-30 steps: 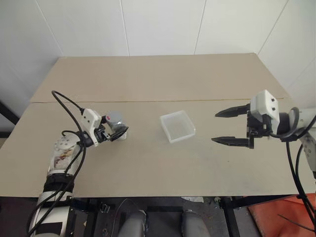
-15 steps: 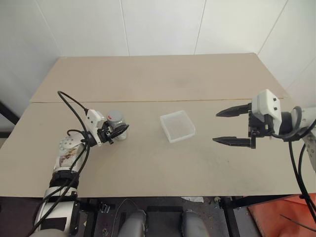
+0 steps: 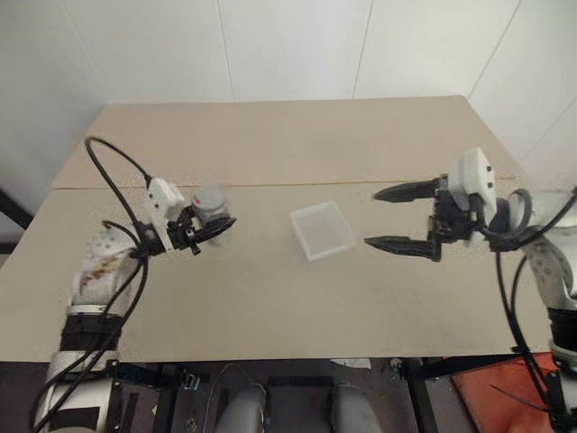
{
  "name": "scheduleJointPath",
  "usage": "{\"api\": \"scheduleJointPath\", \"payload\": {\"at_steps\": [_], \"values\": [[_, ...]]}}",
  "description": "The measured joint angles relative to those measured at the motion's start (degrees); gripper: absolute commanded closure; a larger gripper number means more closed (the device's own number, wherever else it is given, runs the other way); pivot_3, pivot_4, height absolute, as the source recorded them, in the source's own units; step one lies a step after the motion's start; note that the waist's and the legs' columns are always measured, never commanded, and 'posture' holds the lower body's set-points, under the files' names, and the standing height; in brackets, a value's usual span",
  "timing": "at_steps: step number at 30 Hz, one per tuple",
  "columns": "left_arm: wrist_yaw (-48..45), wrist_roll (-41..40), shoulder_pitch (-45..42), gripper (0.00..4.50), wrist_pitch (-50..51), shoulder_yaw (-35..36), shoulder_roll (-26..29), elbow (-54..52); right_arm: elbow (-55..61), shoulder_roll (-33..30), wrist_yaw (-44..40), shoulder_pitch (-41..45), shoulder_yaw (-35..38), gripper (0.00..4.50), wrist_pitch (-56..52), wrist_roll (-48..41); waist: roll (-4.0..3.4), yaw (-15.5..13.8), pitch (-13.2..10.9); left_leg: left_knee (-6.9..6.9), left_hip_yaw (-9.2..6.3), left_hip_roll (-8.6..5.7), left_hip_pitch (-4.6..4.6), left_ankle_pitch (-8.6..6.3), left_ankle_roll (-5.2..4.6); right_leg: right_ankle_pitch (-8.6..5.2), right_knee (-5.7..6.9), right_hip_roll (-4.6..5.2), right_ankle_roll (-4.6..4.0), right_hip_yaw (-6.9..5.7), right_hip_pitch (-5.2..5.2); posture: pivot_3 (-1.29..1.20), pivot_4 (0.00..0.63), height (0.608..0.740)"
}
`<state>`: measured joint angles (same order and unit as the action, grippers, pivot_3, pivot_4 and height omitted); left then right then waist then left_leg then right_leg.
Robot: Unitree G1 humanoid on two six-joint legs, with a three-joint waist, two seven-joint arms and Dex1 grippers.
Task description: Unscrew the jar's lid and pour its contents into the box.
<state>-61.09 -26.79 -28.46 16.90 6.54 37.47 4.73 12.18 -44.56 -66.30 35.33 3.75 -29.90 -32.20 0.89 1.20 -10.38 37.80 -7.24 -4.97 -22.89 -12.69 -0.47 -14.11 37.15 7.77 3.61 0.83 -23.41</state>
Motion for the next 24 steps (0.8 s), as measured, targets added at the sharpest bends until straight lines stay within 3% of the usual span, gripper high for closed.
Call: {"api": "scheduleJointPath", "payload": {"at_steps": [5, 12, 24], "values": [[-3.9, -4.9, -4.0, 2.57, 6.9, -1.5, -0.1, -3.1, 2.5, 7.1, 6.3, 6.7, -4.9, 0.0, -6.0, -0.9, 0.0, -0.2, 0.0, 0.01, -0.01, -0.02, -0.04, 0.01, 0.01, 0.0, 0.01, -0.02, -0.01, -0.01, -0.06, 0.0, 0.15, 0.74], [-9.8, -5.5, -11.5, 2.57, 6.6, -5.4, -4.6, 1.3, 0.7, 17.7, 16.3, 17.2, -11.1, 0.0, -13.3, 0.1, 0.0, -0.1, 0.0, 0.04, -0.01, -0.1, -0.32, 0.09, 0.13, 0.05, 0.1, -0.04, -0.07, 0.02, -0.45, 0.0, 0.15, 0.74], [-16.2, -2.4, -16.3, 2.57, 2.4, -7.9, -6.5, 9.3, -2.9, 21.2, 19.2, 20.5, -13.4, 0.0, -14.3, 2.8, 0.01, 0.8, 0.0, 0.06, 0.0, -0.1, -0.58, 0.17, 0.24, 0.05, 0.5, -0.09, -0.08, 0.06, -0.86, 0.0, 0.15, 0.74]]}}
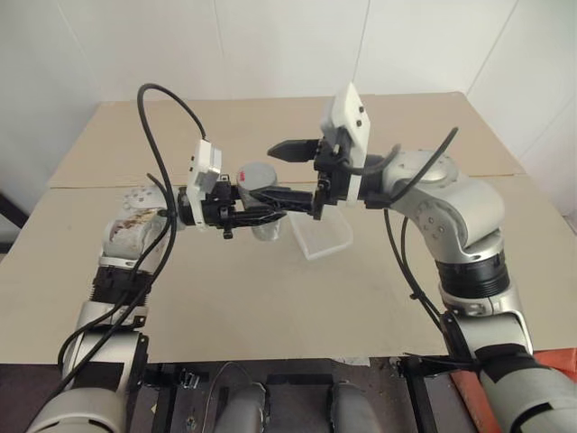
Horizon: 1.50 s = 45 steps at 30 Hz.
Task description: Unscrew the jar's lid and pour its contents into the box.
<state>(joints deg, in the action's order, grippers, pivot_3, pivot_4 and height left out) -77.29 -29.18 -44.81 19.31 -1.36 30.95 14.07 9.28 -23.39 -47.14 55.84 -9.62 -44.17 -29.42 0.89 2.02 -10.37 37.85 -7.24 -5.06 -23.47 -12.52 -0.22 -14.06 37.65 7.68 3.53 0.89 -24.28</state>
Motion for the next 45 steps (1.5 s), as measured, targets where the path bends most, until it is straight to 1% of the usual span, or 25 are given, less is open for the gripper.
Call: {"api": "scheduleJointPath", "payload": {"at_steps": [7, 10, 12, 14, 18, 21, 24, 27, 30, 34, 38, 40, 42, 43, 44, 45], "values": [[-0.9, 0.1, 0.0, 2.57, -0.3, 0.0, -0.3, 0.4, -1.8, 0.7, -0.2, 0.1, -0.7, 0.0, -0.1, 0.2, 0.0, 0.7, 0.0, 0.0, 0.0, 0.02, 0.01, 0.0, 0.0, 0.0, 0.08, -0.02, 0.0, 0.02, -0.02, 0.0, 0.15, 0.74], [-0.9, 0.1, 0.0, 2.57, -0.3, 0.0, -0.3, 0.4, -2.4, 1.4, -0.5, 0.3, -0.8, 0.55, -0.1, 0.1, 0.0, 0.6, 0.0, 0.0, 0.0, 0.02, 0.01, 0.0, 0.0, 0.0, 0.08, -0.03, 0.0, 0.02, -0.02, 0.0, 0.15, 0.74], [-0.9, 0.1, 0.0, 2.57, -0.3, 0.1, -0.3, 0.4, -2.6, 1.8, -1.0, 0.3, -0.9, 1.22, -0.1, -0.1, 0.0, 0.6, 0.0, 0.0, 0.0, 0.02, 0.01, 0.0, 0.0, 0.0, 0.09, -0.03, 0.0, 0.02, -0.02, 0.0, 0.15, 0.74], [-0.9, 0.1, 0.0, 2.57, -0.3, 0.2, -0.1, 0.4, -2.7, 2.1, -1.5, 0.4, -0.9, 1.74, -0.1, -0.2, 0.0, 0.6, 0.0, 0.0, 0.0, 0.02, 0.01, 0.0, 0.0, 0.0, 0.12, -0.03, 0.0, 0.02, -0.01, 0.0, 0.15, 0.74], [-1.0, 0.2, 0.0, 2.57, -0.6, 0.2, 0.0, 0.4, -3.3, 2.1, -2.8, 0.7, -0.9, 1.74, -0.1, -0.5, 0.0, 0.6, 0.0, 0.0, 0.0, 0.02, 0.01, 0.0, 0.0, 0.0, 0.21, -0.03, 0.0, 0.02, -0.02, 0.0, 0.15, 0.74], [-2.6, 0.4, 0.0, 2.57, -0.9, -0.2, 0.0, 0.1, -4.5, 1.5, -6.2, 0.7, -0.7, 1.74, 0.8, -0.9, 0.0, 0.6, 0.0, 0.0, 0.0, 0.02, 0.01, 0.0, 0.0, 0.0, 0.24, -0.03, 0.0, 0.02, -0.01, 0.0, 0.15, 0.74], [-6.8, -0.6, -0.4, 2.57, -0.4, -0.9, 0.3, -1.8, -10.4, 1.0, -17.8, 1.7, -0.1, 1.74, 6.2, -2.4, 0.0, 0.7, 0.0, 0.01, 0.01, 0.03, 0.02, 0.0, -0.01, 0.0, 0.16, -0.05, 0.0, 0.01, 0.02, 0.0, 0.15, 0.74], [-10.0, -2.5, -1.1, 2.57, 1.2, -1.9, 0.5, -4.9, -20.2, 1.9, -32.3, 5.9, -0.3, 1.74, 12.6, -2.9, 0.0, 1.0, 0.0, 0.02, 0.02, 0.05, 0.05, 0.0, -0.01, 0.0, 0.09, -0.07, 0.01, 0.02, 0.04, 0.0, 0.15, 0.74], [-10.4, -2.9, -1.4, 2.57, 3.0, -1.9, 0.6, -6.8, -28.0, 2.5, -39.1, 9.5, -1.9, 1.74, 16.7, -4.2, 0.0, 1.6, 0.0, 0.02, 0.02, 0.07, 0.1, 0.0, -0.01, 0.0, 0.11, -0.08, 0.01, 0.03, 0.06, 0.0, 0.15, 0.74], [-9.2, -3.5, -1.0, 2.57, 5.0, -1.0, 0.8, -8.2, -35.1, 1.4, -40.4, 12.9, -7.4, 1.74, 21.2, -10.4, 0.0, 2.1, 0.0, 0.02, 0.01, 0.1, 0.1, 0.01, 0.01, 0.0, 0.11, -0.09, 0.0, 0.05, -0.01, 0.0, 0.15, 0.74], [-8.2, -3.5, 0.5, 2.57, 5.5, -0.4, 1.3, -9.8, -39.2, 2.1, -41.5, 14.1, -10.1, 1.74, 25.9, -12.3, 0.0, 2.1, 0.0, 0.01, 0.01, 0.12, 0.12, 0.01, 0.02, 0.0, 0.13, -0.09, 0.0, 0.06, -0.02, 0.0, 0.15, 0.74], [-8.2, -3.5, 0.8, 2.57, 5.6, -0.4, 1.9, -9.9, -40.6, 3.1, -41.8, 14.2, -10.0, 1.01, 27.4, -12.1, 0.0, 2.0, 0.0, 0.01, 0.01, 0.11, 0.11, 0.02, 0.03, 0.0, 0.14, -0.09, 0.0, 0.06, -0.02, 0.0, 0.15, 0.74], [-8.5, -3.8, 0.8, 2.57, 5.6, -0.2, 1.8, -10.0, -41.4, 4.2, -42.3, 14.8, -9.5, 0.52, 27.7, -10.8, 0.0, 1.9, 0.0, 0.02, 0.01, 0.1, 0.1, 0.02, 0.03, 0.0, 0.23, -0.09, 0.0, 0.06, -0.02, 0.0, 0.15, 0.74], [-8.4, -3.8, 0.8, 2.57, 5.6, -0.4, 1.5, -10.1, -41.5, 5.1, -42.3, 15.1, -9.3, 0.13, 27.7, -9.5, 0.0, 1.9, 0.0, 0.02, 0.01, 0.1, 0.09, 0.02, 0.03, 0.0, 0.31, -0.09, 0.0, 0.06, -0.03, 0.0, 0.15, 0.74], [-8.3, -3.8, 0.8, 2.57, 5.6, -0.7, 1.3, -10.2, -41.2, 5.5, -42.1, 15.1, -8.9, 0.02, 27.7, -8.5, 0.0, 1.9, 0.0, 0.02, 0.0, 0.1, 0.1, 0.02, 0.03, 0.0, 0.33, -0.09, 0.0, 0.05, -0.03, 0.0, 0.15, 0.74], [-8.1, -3.7, 0.9, 2.57, 5.5, -0.7, 1.4, -10.1, -40.7, 5.2, -41.6, 14.7, -8.1, 0.02, 27.7, -7.4, 0.0, 1.8, 0.0, 0.02, 0.0, 0.09, 0.08, 0.02, 0.03, 0.0, 0.34, -0.09, 0.0, 0.05, -0.03, 0.0, 0.15, 0.74]]}}
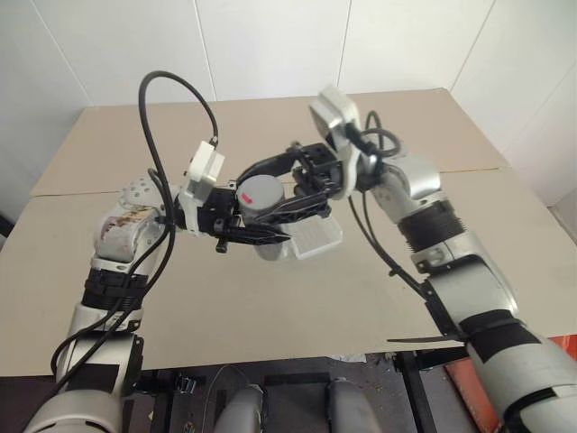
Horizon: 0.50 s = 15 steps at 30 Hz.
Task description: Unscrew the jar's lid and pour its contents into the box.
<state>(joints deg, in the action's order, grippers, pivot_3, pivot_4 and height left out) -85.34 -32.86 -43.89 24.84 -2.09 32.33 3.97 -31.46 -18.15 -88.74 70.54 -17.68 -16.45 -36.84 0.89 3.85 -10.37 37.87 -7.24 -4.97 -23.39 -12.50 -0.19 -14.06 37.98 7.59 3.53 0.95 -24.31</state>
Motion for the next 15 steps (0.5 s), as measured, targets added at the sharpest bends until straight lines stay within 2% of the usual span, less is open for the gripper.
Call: {"api": "scheduleJointPath", "payload": {"at_steps": [4, 10, 15], "values": [[3.1, 0.8, 1.9, 2.57, -0.5, 2.2, 1.7, 3.2, 8.2, -4.5, 6.8, -5.6, 5.0, 0.02, -0.8, 3.0, 0.0, -0.6, 0.0, 0.0, -0.03, -0.02, 0.0, 0.0, 0.0, 0.0, -0.02, 0.0, 0.0, 0.0, -0.01, 0.0, 0.15, 0.74], [6.7, 2.9, 3.7, 2.57, -3.0, 3.7, 2.4, 6.7, 26.3, -9.5, 20.5, -13.8, 9.5, 0.02, -10.1, 4.6, 0.0, -0.8, 0.0, -0.01, 0.03, 0.01, -0.02, 0.0, 0.0, 0.0, -0.03, 0.0, 0.0, 0.04, -0.09, 0.0, 0.15, 0.74], [8.5, 4.9, 3.7, 2.57, -5.1, 3.3, 1.1, 9.3, 38.5, -8.2, 34.1, -15.5, 7.5, 0.02, -19.5, 8.8, 0.0, -0.9, 0.0, -0.01, 0.06, 0.01, 0.05, 0.0, 0.0, 0.0, -0.04, 0.0, 0.0, 0.07, -0.08, 0.0, 0.15, 0.74]]}}
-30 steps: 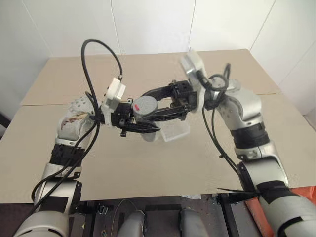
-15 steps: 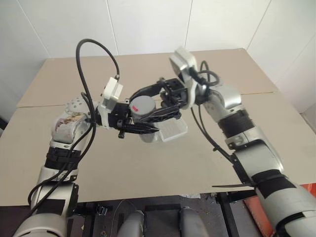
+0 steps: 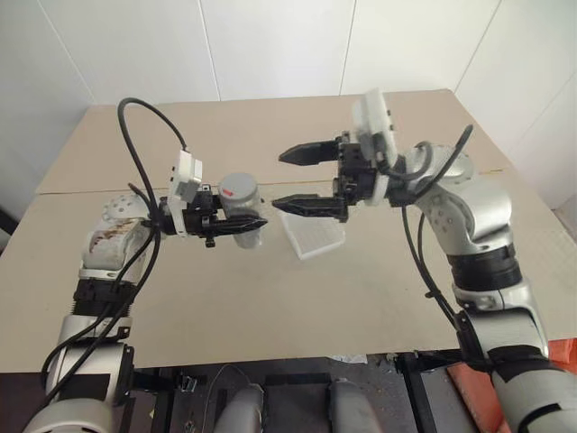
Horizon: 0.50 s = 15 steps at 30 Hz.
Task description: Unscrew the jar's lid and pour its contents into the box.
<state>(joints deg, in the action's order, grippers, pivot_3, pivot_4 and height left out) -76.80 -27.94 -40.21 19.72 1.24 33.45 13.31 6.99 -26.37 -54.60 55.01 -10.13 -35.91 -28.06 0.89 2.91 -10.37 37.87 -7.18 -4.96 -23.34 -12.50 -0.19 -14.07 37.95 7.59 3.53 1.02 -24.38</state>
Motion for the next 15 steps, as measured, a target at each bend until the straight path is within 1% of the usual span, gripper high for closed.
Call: {"api": "scheduleJointPath", "payload": {"at_steps": [3, 6, 15], "values": [[0.3, 1.1, -0.6, 2.57, -0.9, -1.0, -1.1, 1.5, 2.0, 3.8, 5.3, 0.0, -1.0, 0.02, -3.6, 0.9, 0.0, -0.2, 0.0, 0.0, 0.0, -0.01, -0.02, 0.0, 0.0, 0.0, 0.02, 0.0, 0.0, 0.0, 0.01, 0.0, 0.15, 0.74], [-0.2, 1.4, -1.9, 2.57, -1.3, -1.5, -1.5, 2.7, 2.6, 5.8, 8.7, 0.4, -1.7, 0.02, -5.7, 1.8, 0.0, -0.3, 0.0, 0.0, 0.0, -0.03, -0.06, 0.0, 0.0, 0.0, 0.04, 0.0, 0.0, 0.0, 0.01, 0.0, 0.15, 0.74], [-2.8, 1.3, -4.1, 2.57, -2.0, -1.8, -2.2, 3.3, -0.5, 9.1, 11.2, 1.7, -4.0, 0.02, -7.0, 4.7, 0.0, -0.1, 0.0, 0.0, 0.01, -0.02, -0.03, 0.0, 0.0, 0.0, 0.05, 0.0, 0.0, -0.01, 0.01, 0.0, 0.15, 0.74]]}}
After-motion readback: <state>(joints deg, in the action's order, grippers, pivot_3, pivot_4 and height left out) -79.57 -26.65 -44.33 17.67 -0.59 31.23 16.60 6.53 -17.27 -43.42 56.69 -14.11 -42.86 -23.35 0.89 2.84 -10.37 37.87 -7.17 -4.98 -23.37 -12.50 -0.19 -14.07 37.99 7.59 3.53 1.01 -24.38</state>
